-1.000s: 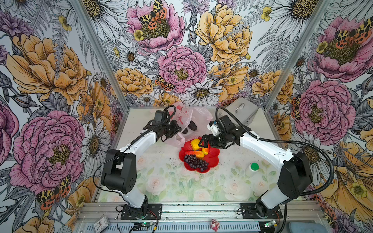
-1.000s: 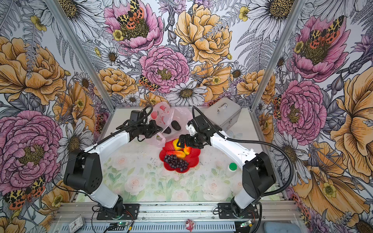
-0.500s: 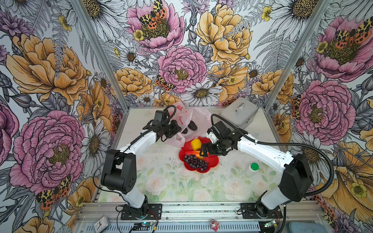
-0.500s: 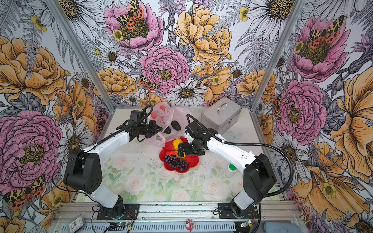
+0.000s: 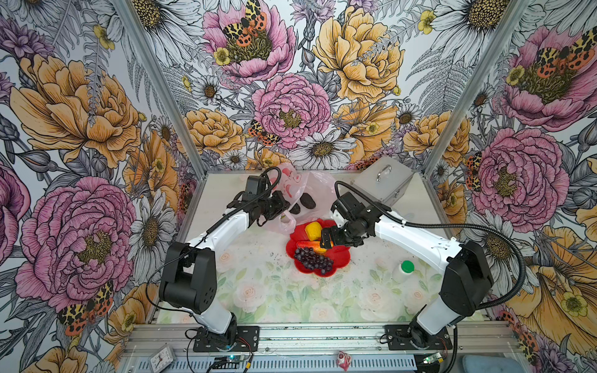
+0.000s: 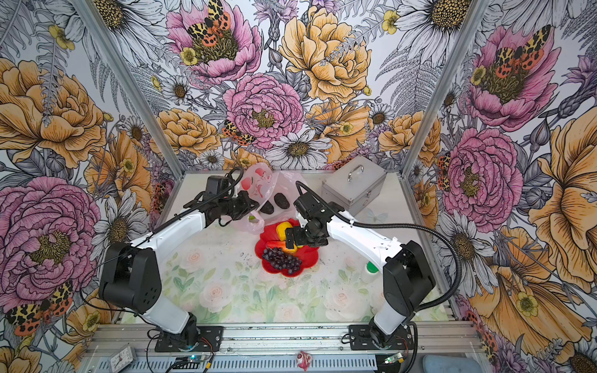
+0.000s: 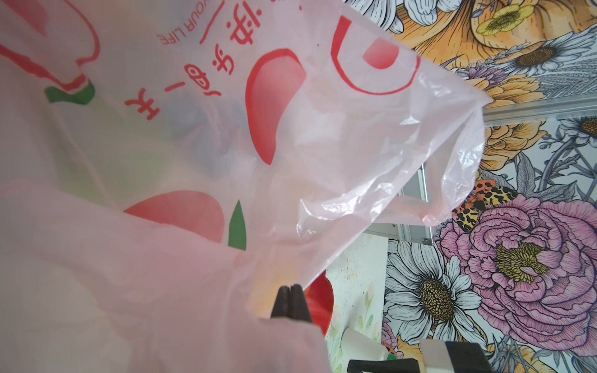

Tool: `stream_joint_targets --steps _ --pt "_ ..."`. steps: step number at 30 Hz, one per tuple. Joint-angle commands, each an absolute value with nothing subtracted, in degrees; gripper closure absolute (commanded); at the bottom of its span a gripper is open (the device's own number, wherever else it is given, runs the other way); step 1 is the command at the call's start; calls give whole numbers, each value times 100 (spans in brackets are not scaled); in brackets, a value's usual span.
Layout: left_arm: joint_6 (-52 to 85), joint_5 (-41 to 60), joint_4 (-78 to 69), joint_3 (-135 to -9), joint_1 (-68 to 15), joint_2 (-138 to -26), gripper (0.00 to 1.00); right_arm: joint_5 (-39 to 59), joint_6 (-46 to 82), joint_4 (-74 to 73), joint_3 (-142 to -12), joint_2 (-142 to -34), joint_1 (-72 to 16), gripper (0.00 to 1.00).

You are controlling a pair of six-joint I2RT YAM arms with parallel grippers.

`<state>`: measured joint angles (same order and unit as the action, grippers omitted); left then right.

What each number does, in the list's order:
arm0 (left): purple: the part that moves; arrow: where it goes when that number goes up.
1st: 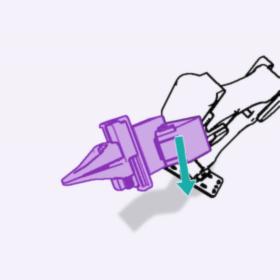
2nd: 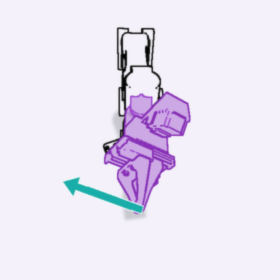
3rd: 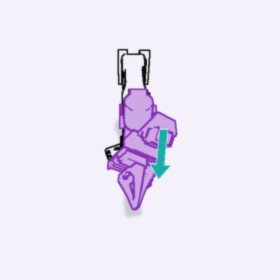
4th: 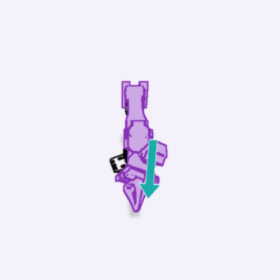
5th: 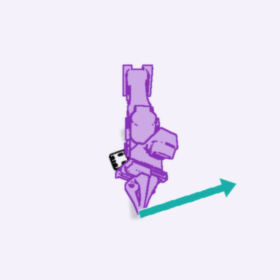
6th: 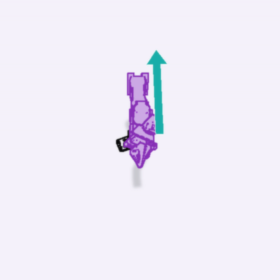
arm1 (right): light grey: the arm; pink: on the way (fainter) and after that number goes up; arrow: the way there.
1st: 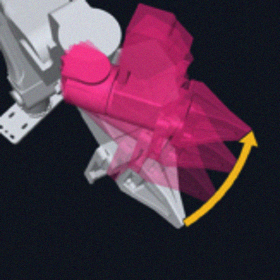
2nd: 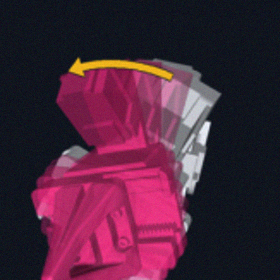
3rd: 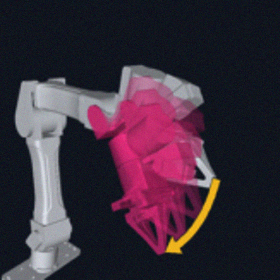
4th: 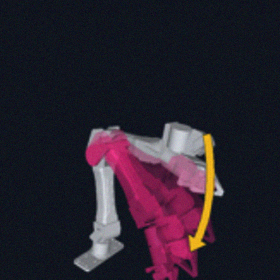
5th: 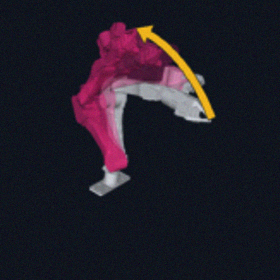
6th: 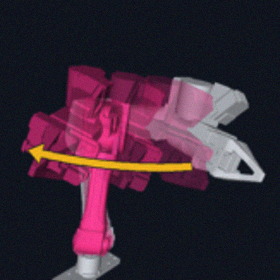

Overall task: Place the fruits into the plastic bag
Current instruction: 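Position the right gripper above the red pear-shaped fruit in the bowl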

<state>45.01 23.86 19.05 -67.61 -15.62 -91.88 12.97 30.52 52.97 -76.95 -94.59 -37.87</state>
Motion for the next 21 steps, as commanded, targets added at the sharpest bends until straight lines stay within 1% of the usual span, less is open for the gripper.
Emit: stream_joint_targets --steps 1,8,13,18,20,21 --pt "4403 2416 1723 -6926 -1506 -9151 100 1083 2988 5214 -7938 -9671 -3817 1" --pt "4395 2399 1729 -6891 -1512 -9146 100 1304 2950 5172 -8377 -10127 -3788 4" --pt "4392 2402 1740 -6882 -1482 -9120 100 1426 2935 5168 -8618 -10221 -3729 6" --pt "4369 2421 1740 -6883 -1455 -9081 100 1518 2970 5168 -8620 -10241 -3632 10" --pt "4368 2440 1740 -6877 -1435 -9070 100 1551 3000 5164 -8596 -10231 -3612 14" --pt "4370 2438 1738 -6863 -1432 -9065 100 1551 3014 5163 -8587 -10222 -3612 15"
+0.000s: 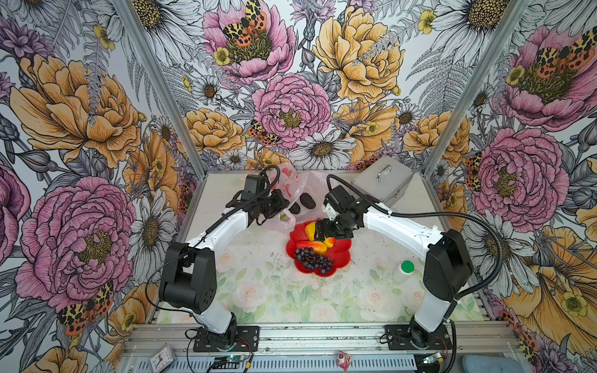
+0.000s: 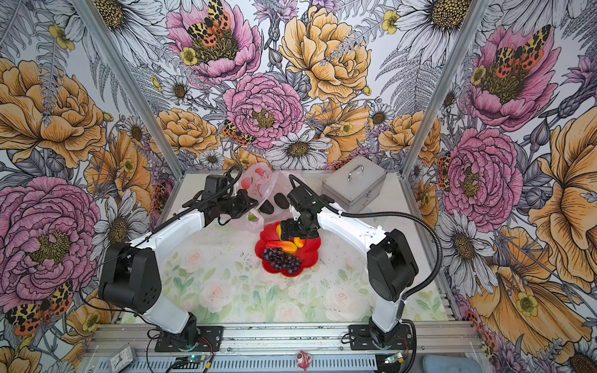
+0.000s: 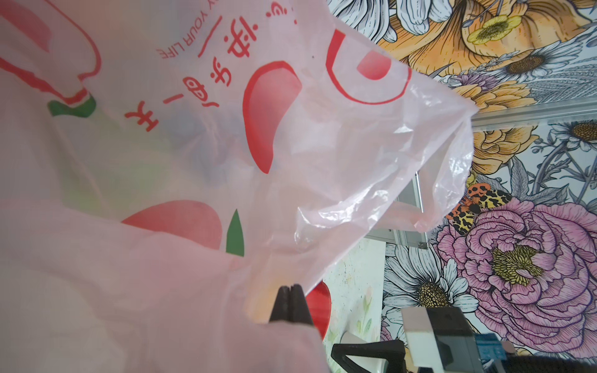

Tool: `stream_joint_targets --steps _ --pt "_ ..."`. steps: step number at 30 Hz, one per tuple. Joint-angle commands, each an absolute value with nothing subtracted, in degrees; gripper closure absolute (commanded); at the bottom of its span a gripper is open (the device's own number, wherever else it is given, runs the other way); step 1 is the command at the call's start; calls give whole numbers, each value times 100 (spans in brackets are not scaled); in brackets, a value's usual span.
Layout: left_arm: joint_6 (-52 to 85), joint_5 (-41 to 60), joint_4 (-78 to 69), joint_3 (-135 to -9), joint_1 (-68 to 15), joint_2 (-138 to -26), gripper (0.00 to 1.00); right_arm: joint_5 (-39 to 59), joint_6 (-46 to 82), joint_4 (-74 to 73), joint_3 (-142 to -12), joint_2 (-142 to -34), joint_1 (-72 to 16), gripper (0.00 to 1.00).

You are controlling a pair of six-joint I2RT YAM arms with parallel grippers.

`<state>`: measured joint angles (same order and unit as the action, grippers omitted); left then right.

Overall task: Place the fruits into the plastic bag
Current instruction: 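Position the right gripper above the red pear-shaped fruit in the bowl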

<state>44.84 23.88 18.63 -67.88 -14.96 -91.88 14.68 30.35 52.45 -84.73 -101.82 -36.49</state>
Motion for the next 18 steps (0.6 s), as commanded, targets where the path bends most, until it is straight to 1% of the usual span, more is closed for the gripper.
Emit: stream_joint_targets --steps 1,15,18 --pt "4362 2430 1740 -6850 -1433 -9051 100 1553 3022 5167 -8580 -10209 -3612 15" --pt "4368 2441 1725 -6724 -1410 -8908 100 1416 3219 5168 -8380 -9999 -3387 17" --pt "4364 2447 1745 -6735 -1415 -8851 100 1292 3286 5167 -8333 -9915 -3318 19"
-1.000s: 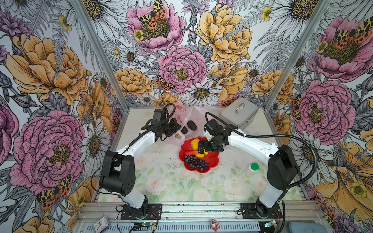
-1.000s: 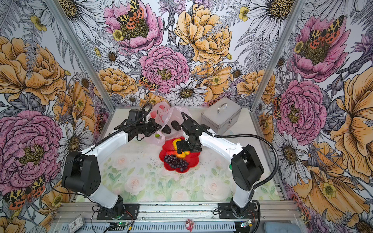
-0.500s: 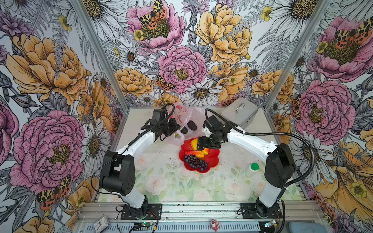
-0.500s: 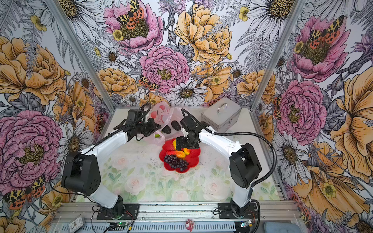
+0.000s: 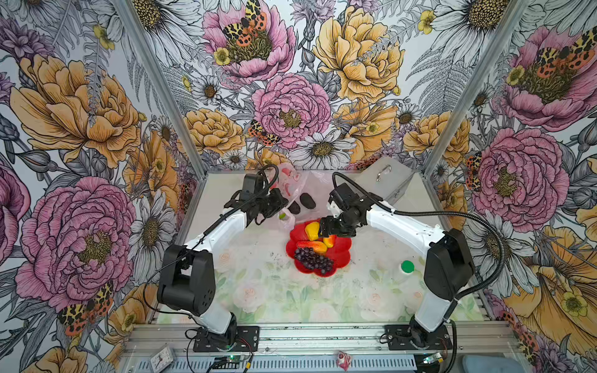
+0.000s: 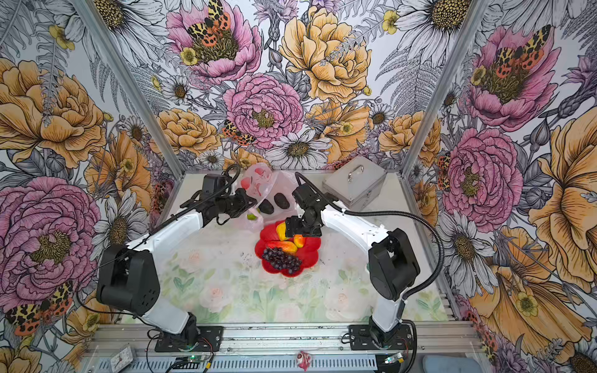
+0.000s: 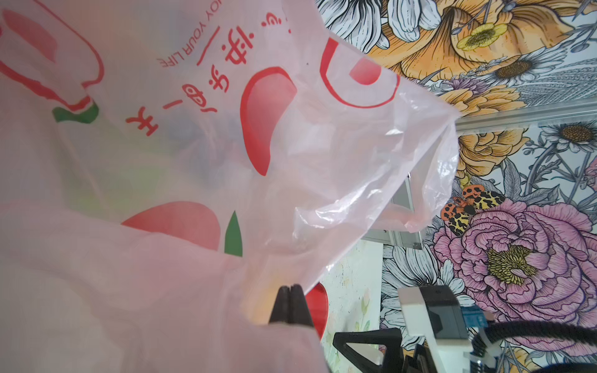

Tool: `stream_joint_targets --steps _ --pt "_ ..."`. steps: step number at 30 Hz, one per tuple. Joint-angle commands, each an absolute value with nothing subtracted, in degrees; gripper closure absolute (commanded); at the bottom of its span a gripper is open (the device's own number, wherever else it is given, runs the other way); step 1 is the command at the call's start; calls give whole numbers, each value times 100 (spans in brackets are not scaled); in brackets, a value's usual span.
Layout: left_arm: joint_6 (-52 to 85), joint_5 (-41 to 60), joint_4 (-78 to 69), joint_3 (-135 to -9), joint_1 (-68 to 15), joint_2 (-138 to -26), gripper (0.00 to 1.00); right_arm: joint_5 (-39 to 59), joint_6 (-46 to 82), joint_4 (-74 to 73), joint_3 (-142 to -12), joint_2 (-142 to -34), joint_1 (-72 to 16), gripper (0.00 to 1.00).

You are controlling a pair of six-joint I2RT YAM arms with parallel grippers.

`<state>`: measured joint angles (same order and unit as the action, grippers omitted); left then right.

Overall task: Place the fruits into the plastic bag
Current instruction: 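Position the right gripper above the red pear-shaped fruit in the bowl, then lower the right gripper onto the red pear-shaped fruit and grasp it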

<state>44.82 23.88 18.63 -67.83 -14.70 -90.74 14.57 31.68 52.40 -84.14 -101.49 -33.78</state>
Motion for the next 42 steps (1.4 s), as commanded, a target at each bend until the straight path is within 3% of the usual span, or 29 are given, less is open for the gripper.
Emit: stream_joint_targets --steps 1,13,37,42 --pt "4339 2433 1783 -6733 -1407 -8820 100 1237 3277 5168 -8315 -9906 -3301 19" --pt "4342 2395 1758 -6640 -1345 -8693 100 1167 3242 5135 -8511 -10667 -3199 32" --pt "4386 2456 1747 -6794 -1358 -8859 100 659 3006 5116 -9149 -11961 -3361 31" --pt "4377 2463 1725 -6786 -1367 -8859 100 540 3004 5115 -9179 -11988 -3454 35"
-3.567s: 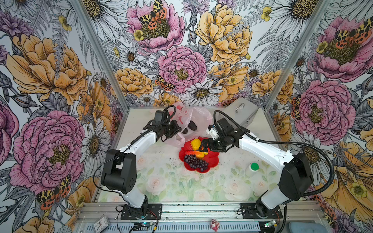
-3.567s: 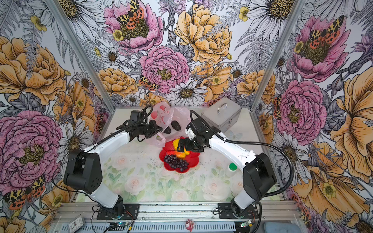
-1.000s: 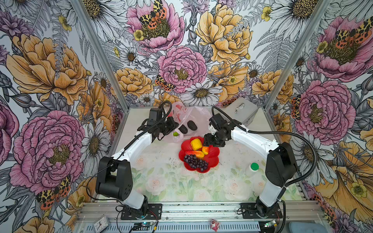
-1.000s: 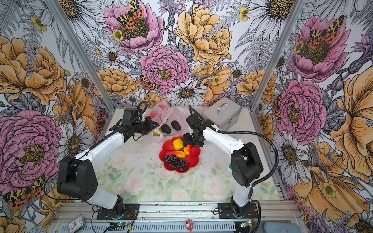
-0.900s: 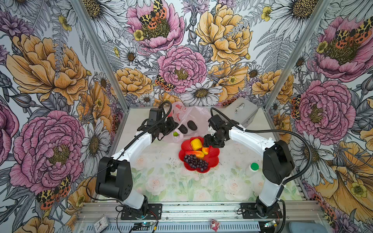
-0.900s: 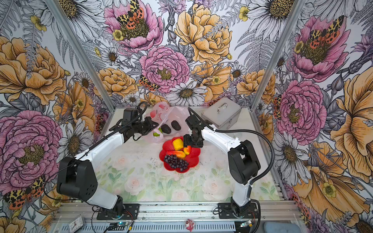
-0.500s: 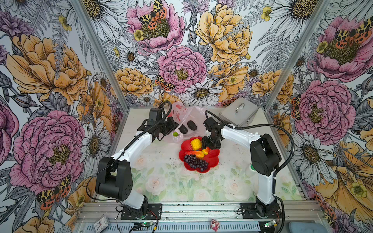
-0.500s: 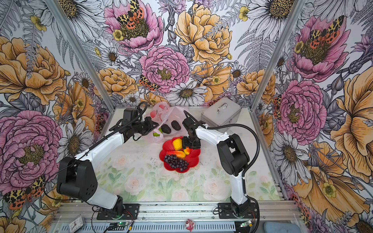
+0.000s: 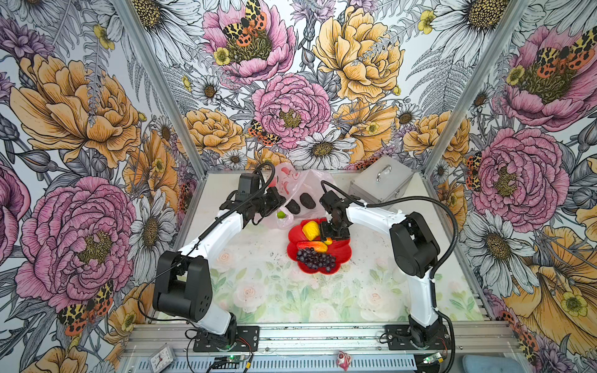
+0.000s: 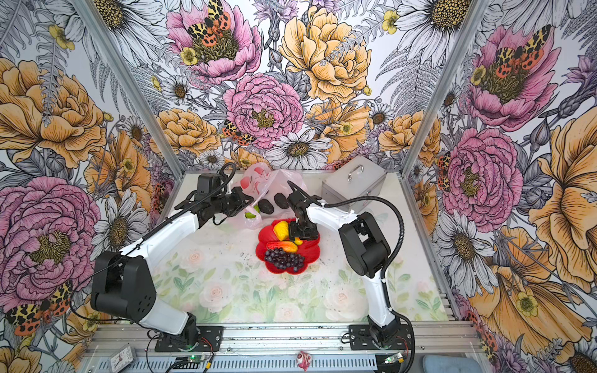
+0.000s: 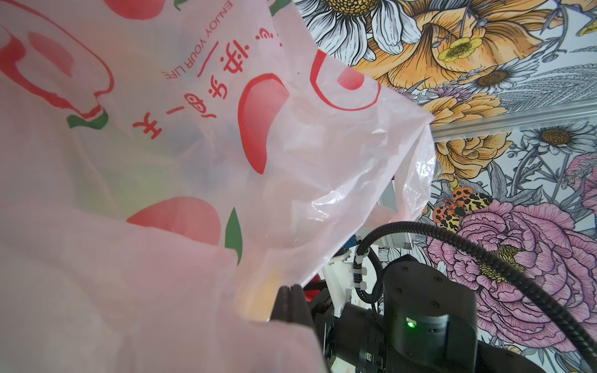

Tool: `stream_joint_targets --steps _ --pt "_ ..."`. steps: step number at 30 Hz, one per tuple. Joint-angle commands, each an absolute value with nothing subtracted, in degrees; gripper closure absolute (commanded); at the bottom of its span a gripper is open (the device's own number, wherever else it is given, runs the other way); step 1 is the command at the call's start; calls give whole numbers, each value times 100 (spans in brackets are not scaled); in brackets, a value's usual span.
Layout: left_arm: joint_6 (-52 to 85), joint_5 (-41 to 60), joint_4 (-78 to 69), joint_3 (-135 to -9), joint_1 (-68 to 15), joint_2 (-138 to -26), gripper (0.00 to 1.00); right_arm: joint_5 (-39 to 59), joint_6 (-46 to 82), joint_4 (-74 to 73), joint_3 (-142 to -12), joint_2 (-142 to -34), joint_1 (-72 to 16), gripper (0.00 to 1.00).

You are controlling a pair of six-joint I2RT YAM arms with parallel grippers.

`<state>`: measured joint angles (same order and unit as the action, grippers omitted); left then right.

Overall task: Place the fruits into the plastic bag
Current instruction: 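Lower the right gripper onto the red pear-shaped fruit and grasp it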

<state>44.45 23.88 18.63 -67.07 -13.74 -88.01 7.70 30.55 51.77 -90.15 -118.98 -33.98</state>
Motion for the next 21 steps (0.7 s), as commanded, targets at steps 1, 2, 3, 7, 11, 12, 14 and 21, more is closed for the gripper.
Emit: stream_joint_targets --steps 1,2,3,7,11,12,14,21 --pt "4384 2462 1728 -6787 -1370 -8859 100 504 2999 5108 -9168 -11974 -3469 37" --pt "4390 2474 1714 -6796 -1366 -8855 100 464 2993 5113 -9169 -11944 -3479 39" --pt "4378 2487 1716 -6799 -1371 -8851 100 427 2989 5100 -9174 -11923 -3488 41" --pt "4407 2486 1629 -6709 -1362 -8824 100 413 2875 5098 -9250 -11900 -3507 46" --pt "4420 2514 1604 -6668 -1371 -8842 100 437 2830 5076 -9235 -11790 -3516 55" --pt "4416 2507 1606 -6663 -1360 -8832 100 456 2829 5071 -9215 -11755 -3516 57" --pt "4429 2501 1606 -6634 -1354 -8818 100 497 2812 5072 -9155 -11661 -3524 60" --pt "4447 2493 1605 -6573 -1334 -8865 100 614 2742 5071 -8856 -11228 -3576 64"
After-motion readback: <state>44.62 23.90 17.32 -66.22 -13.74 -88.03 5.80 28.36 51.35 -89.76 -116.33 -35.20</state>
